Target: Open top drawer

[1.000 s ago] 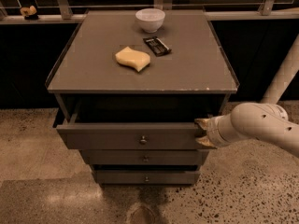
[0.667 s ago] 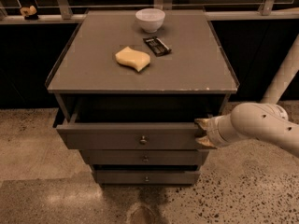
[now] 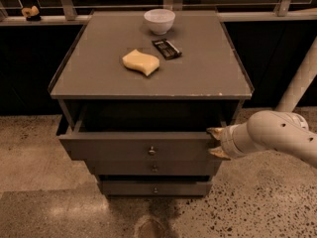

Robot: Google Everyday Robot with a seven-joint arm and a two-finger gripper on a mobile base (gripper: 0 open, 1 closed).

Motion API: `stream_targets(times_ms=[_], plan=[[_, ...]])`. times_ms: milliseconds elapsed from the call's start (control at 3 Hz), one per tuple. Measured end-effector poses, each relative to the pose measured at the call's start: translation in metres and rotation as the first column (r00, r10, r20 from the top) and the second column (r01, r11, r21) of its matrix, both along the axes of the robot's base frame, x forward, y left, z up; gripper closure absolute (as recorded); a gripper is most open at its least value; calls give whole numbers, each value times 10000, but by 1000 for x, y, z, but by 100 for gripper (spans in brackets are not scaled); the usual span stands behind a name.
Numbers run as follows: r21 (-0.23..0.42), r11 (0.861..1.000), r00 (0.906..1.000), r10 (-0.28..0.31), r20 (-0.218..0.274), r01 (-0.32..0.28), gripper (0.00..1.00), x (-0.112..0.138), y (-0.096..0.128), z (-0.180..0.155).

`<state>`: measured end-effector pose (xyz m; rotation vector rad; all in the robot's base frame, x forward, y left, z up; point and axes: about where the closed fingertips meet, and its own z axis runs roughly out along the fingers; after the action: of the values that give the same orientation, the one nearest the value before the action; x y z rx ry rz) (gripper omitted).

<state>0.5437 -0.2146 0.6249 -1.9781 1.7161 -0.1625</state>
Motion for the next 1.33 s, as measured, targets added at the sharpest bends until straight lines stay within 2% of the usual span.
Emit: stream_targets(times_ms=[1333], plan=[[55,9999,9999,105,4,-105,100,-14,-1,-1]])
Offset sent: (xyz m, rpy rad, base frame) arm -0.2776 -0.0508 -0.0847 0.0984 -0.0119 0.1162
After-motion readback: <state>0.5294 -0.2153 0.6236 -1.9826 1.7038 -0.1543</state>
